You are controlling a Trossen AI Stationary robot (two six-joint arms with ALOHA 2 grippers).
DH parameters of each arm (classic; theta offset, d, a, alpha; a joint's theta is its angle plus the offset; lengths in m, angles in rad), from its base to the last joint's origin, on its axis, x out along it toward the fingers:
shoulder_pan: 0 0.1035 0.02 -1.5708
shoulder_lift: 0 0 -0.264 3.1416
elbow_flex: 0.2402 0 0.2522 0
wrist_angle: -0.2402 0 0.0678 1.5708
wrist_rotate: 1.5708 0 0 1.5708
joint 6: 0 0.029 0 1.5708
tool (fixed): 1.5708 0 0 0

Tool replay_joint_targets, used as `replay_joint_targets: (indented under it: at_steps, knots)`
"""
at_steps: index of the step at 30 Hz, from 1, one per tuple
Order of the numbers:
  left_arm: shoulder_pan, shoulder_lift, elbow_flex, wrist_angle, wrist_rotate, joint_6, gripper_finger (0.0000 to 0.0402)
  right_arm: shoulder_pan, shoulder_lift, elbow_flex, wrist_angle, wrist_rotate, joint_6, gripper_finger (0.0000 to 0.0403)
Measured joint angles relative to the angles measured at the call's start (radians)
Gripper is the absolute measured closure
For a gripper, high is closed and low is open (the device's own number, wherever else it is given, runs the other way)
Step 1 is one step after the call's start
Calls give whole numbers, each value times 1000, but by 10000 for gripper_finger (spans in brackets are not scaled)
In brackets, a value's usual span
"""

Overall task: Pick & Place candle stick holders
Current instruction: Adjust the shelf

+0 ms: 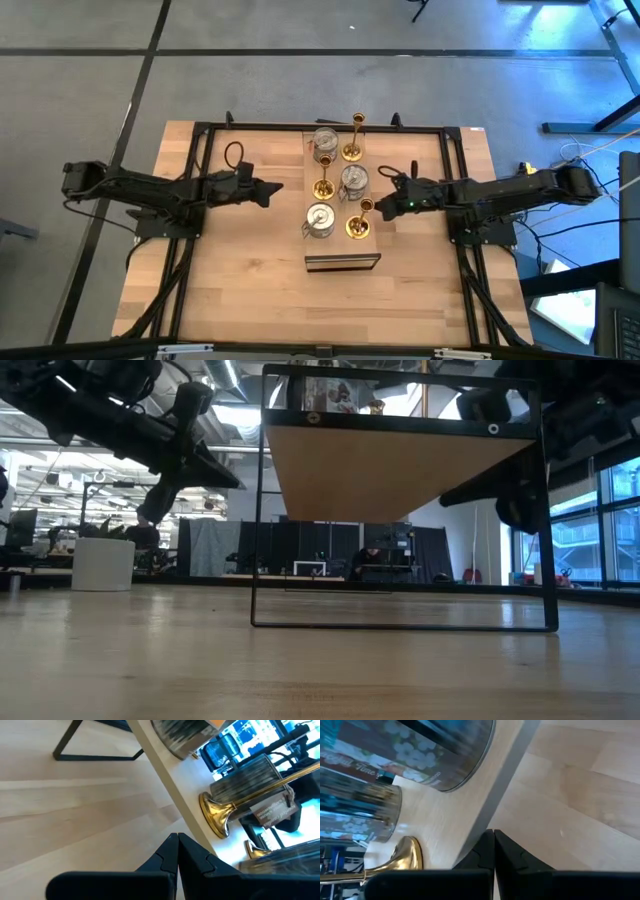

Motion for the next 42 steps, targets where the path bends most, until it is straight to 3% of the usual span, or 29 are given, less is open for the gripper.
replay_joint_targets:
  at_steps: [26,34,42]
  knots:
    - [55,0,0,-2,80,38,400,-15,30,0,65,-1,13,403]
    - [55,0,1,-3,97,46,400,-15,108,6,156,-15,27,403]
    - [55,0,1,-3,105,53,400,-28,145,70,66,19,8,403]
